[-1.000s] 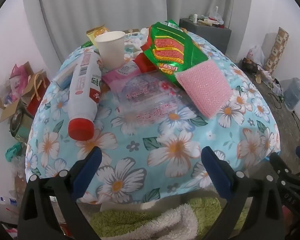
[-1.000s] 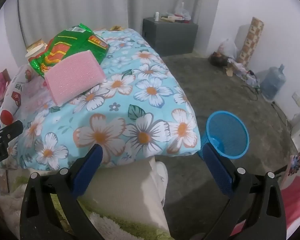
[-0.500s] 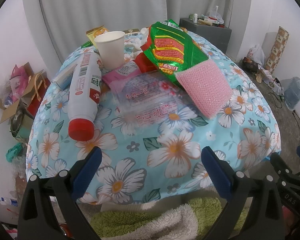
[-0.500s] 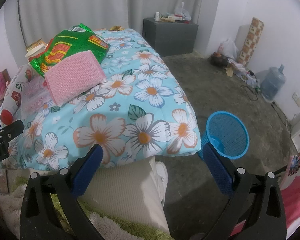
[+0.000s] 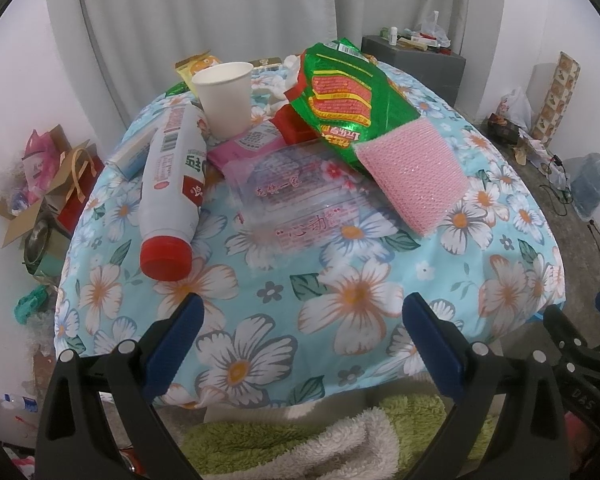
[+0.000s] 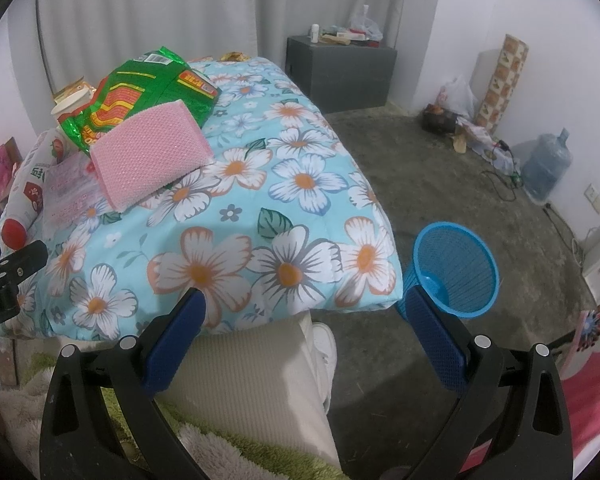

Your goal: Collect trash

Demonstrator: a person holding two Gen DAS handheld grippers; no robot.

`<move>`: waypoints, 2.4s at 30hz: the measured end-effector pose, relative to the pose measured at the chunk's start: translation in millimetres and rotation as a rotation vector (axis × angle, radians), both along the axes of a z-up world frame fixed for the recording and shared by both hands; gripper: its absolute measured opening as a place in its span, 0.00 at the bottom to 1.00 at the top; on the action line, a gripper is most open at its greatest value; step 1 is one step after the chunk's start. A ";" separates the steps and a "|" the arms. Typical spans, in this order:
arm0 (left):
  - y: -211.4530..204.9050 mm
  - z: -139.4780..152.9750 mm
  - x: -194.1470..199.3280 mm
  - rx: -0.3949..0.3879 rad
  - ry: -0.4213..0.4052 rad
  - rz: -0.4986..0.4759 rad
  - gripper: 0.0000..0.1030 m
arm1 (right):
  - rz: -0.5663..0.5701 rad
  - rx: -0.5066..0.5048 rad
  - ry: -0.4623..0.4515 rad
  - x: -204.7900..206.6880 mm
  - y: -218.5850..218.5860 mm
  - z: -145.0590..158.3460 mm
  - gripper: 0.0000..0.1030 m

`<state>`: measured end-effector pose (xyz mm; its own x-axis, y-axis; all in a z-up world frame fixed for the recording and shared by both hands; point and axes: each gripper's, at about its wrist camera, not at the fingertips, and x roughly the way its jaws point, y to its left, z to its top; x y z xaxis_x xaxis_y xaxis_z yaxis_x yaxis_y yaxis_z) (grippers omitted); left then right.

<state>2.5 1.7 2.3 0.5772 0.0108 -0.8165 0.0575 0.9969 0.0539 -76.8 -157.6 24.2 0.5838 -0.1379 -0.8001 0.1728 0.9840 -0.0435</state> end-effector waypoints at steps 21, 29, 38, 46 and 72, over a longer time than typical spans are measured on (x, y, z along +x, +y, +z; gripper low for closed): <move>-2.5 -3.0 -2.4 0.025 0.002 0.007 0.94 | 0.002 0.001 0.001 -0.4 -2.9 2.4 0.93; -2.3 -3.6 -2.9 0.026 0.004 0.005 0.94 | 0.000 0.002 0.001 -0.8 -2.4 1.7 0.93; -2.7 -5.8 -3.5 0.025 0.005 0.003 0.94 | -0.002 0.005 0.000 -1.1 -4.1 0.5 0.93; 9.7 5.5 2.5 0.002 -0.049 0.019 0.94 | 0.000 0.036 -0.043 1.8 -9.4 5.3 0.93; 77.0 21.3 33.4 -0.370 -0.186 -0.131 0.94 | 0.148 0.993 0.131 115.5 0.4 -29.8 0.83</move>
